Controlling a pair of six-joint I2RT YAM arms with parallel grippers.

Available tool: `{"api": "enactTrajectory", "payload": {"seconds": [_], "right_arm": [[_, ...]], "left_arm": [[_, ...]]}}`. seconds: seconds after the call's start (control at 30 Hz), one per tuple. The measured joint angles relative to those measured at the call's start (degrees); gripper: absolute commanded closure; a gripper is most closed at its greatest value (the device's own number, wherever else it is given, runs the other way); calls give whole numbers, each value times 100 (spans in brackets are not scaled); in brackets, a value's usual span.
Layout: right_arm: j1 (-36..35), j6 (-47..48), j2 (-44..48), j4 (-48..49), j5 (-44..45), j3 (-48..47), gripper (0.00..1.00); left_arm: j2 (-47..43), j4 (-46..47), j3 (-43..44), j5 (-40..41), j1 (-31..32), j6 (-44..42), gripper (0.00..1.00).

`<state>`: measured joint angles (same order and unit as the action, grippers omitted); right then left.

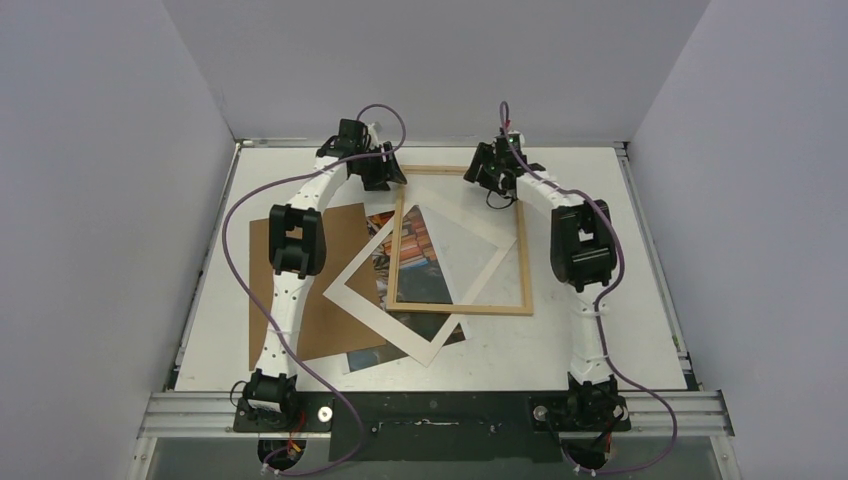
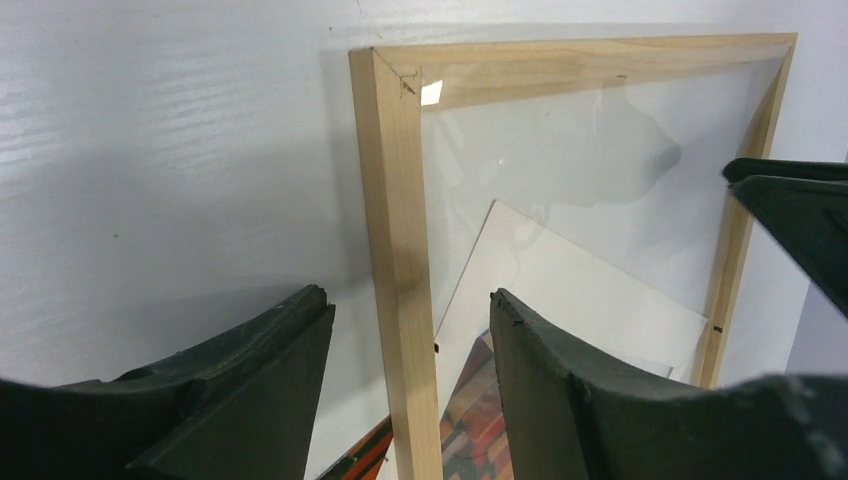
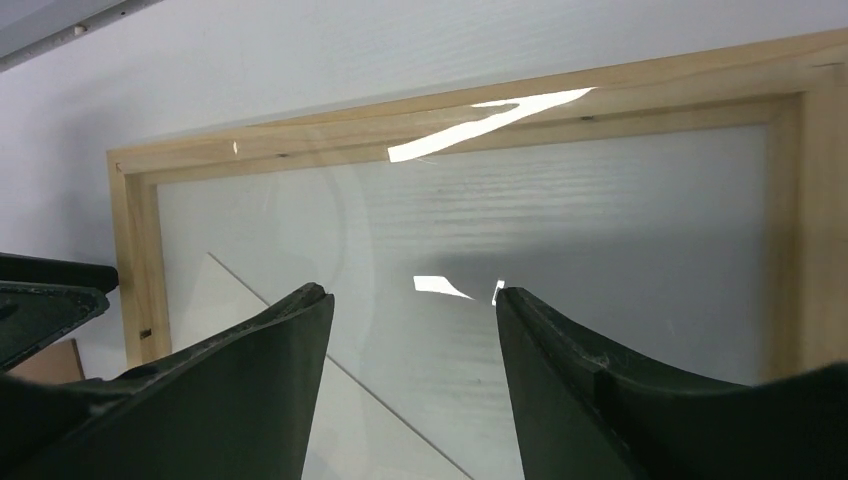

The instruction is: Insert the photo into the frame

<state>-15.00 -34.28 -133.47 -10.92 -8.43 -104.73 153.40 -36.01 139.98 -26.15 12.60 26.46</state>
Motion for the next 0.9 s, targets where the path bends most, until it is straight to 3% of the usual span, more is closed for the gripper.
{"api": "enactTrajectory", "payload": {"seconds": [0.27,0.4,0.53,0.67,0.9], "right_arm": [[586,103,1322,-629,170,813,20],[761,170,1812,-1233,608,1113,17],[706,219,1965,-1707,728,1495,16],[675,273,2011,-2151,592,2098,15],[671,387,2203,-2688,214,2588,15]], "left_arm": [[-260,-463,-216,17,-33,-138,39],[-267,-673,-223,20,-33,-153,38],[-435,-848,-385,31,-26,-188,32],[-922,-879,-903,63,-26,-271,27],[-2181,-699,-2234,127,11,-334,26]]}}
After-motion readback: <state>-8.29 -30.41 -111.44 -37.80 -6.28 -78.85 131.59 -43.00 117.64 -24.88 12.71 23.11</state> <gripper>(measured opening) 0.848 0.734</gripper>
